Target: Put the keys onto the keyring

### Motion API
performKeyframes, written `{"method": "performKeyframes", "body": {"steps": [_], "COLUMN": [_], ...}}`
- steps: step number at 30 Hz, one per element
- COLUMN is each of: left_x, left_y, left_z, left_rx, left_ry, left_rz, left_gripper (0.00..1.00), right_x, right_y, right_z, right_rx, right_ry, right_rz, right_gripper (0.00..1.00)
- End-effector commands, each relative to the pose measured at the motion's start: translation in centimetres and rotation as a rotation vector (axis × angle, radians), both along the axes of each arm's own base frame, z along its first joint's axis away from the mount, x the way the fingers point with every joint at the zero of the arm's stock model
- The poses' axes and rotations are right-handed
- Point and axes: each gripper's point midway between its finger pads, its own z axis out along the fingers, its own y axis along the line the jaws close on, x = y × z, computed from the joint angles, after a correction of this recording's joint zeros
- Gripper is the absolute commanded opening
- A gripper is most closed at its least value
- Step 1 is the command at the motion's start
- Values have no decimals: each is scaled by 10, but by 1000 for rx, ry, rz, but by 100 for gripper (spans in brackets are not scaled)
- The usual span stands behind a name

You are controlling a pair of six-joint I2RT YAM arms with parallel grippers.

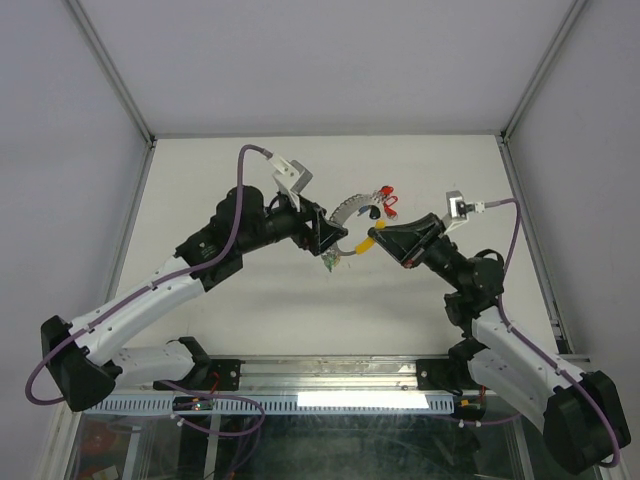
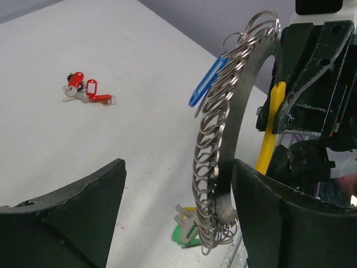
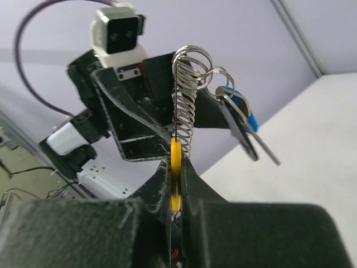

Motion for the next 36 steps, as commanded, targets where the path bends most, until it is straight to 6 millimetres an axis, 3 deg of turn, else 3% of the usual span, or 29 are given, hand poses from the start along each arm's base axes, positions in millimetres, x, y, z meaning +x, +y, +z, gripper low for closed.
{"method": "performKeyframes", "body": {"steps": [1, 6, 11, 30, 36], "left_x": [-24, -47, -56, -51, -30], "left_y": [-7, -15, -22, -25, -9], "left_z": [62, 88, 98, 105, 99], "left_rx": [-153, -262, -311, -308, -209], "left_ry": [-94, -122, -126, -157, -195], "left_rz": [-141, -268, -340, -334, -184], "left_gripper": [72, 56, 43, 2, 0], "right_x": [-31, -37, -40, -46, -34], "right_y": [-4, -3, -3, -3, -6], "right_z": [66, 78, 82, 77, 68], "right_rx": [103, 120, 121, 87, -23], "right_ry": [-214, -241, -251, -263, -255], "right_rz": [90, 122, 133, 132, 32], "right_gripper": [0, 0, 0, 0, 33]}}
